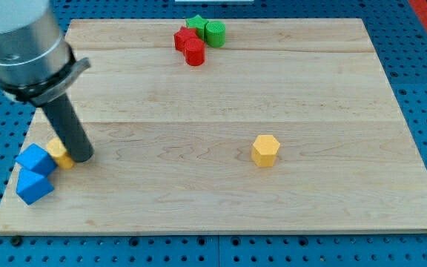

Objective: Slide the hexagon to the bottom right of the yellow heart

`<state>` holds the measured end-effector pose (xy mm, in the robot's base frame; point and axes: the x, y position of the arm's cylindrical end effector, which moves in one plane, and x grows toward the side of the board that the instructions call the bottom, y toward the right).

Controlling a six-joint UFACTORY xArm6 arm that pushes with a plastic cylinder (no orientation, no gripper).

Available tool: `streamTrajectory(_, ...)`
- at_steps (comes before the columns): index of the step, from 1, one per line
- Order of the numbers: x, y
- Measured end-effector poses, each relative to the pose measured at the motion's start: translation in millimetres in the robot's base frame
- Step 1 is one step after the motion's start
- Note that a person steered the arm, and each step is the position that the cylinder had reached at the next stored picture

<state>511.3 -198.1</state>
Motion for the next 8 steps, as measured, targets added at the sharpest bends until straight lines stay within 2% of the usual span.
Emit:
streamTrajectory(1, -28.6, 49.0)
streamTrajectory(2, -87.6, 112.3)
streamTrajectory(3, -99.1, 210.7)
streamTrajectory(4, -76.6, 309.7)
streamTrajectory(5, -27.7, 366.2)
streamTrajectory(6, -11.3, 294.2)
streamTrajectory(8, -16.9, 75.3)
